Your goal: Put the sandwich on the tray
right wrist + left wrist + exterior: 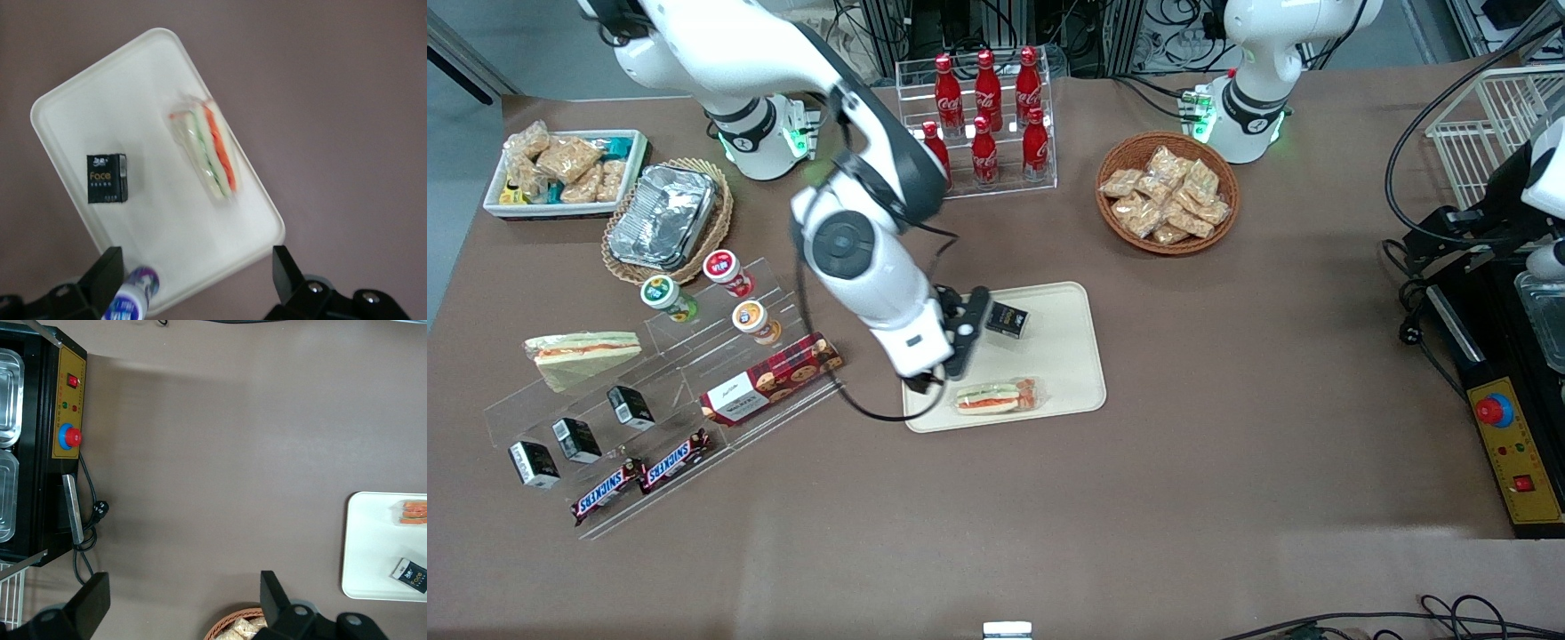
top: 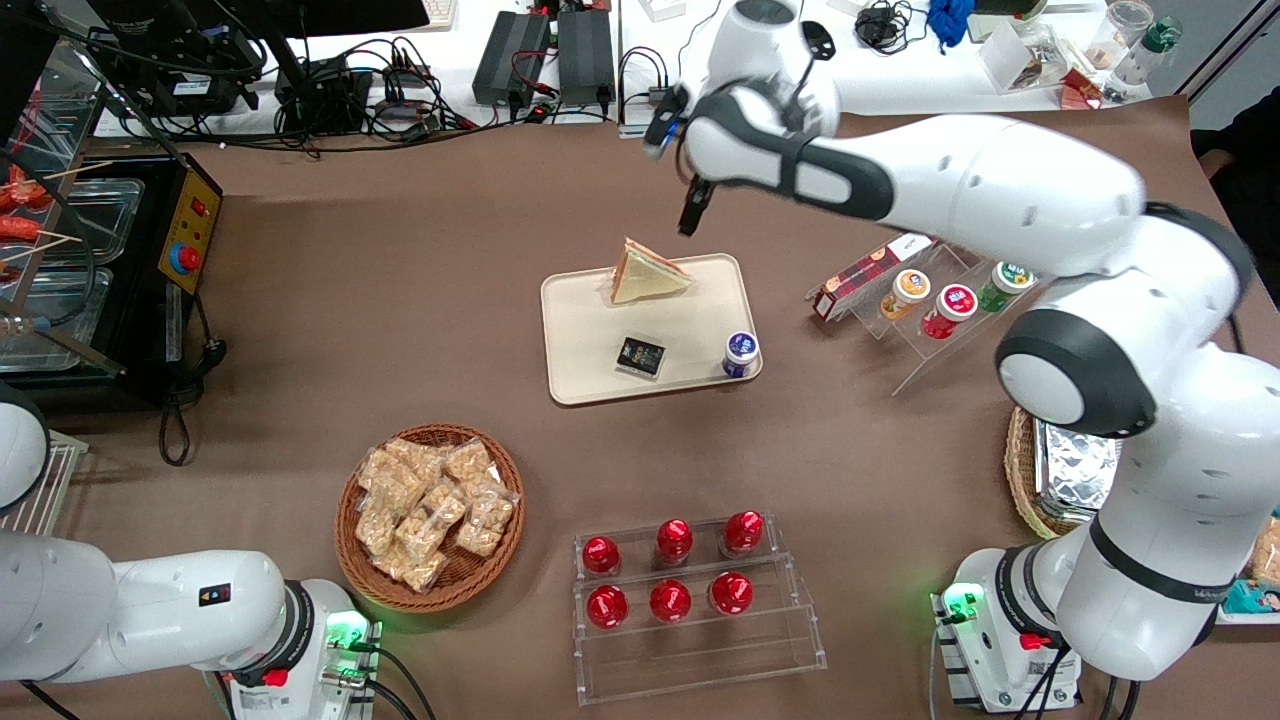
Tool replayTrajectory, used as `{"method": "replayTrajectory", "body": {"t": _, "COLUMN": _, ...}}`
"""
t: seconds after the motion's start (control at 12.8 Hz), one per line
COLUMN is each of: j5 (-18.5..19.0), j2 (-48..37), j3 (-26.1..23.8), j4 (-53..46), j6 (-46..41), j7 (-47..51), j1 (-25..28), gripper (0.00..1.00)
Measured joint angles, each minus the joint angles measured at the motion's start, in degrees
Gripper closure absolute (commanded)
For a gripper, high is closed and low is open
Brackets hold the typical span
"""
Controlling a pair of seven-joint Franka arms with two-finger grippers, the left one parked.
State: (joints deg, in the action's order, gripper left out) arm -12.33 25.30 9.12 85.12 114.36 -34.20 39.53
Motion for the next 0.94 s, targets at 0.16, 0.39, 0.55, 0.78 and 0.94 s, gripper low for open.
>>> {"method": "replayTrajectory", "body": {"t": 0.16, "j5": -0.02, "j2": -4.23, "j3": 5.20, "j4": -0.01, "j6": -6.51, "j7": 8.01, "j1": -0.23, "gripper": 0.01}}
{"method": "replayTrajectory", "body": {"t": 0.39, "j5": -0.03, "j2": -8.93, "j3": 13.26, "j4": 0.16, "j6": -12.21, "j7": 15.07, "j1": -0.57, "gripper": 0.01}}
{"method": "replayTrajectory", "body": {"t": 0.55, "j5": -0.04, "j2": -10.50, "j3": 19.50, "j4": 0.45, "j6": -13.80, "j7": 18.06, "j1": -0.69, "gripper": 0.01}}
{"method": "replayTrajectory", "body": {"t": 0.78, "j5": -0.08, "j2": -10.89, "j3": 28.90, "j4": 1.22, "j6": -16.81, "j7": 19.01, "j1": -1.13, "gripper": 0.01}}
{"method": "replayTrajectory", "body": {"t": 0.94, "j5": -0.11, "j2": -10.95, "j3": 31.17, "j4": 1.71, "j6": -18.05, "j7": 19.25, "j1": -1.18, "gripper": 0.01}}
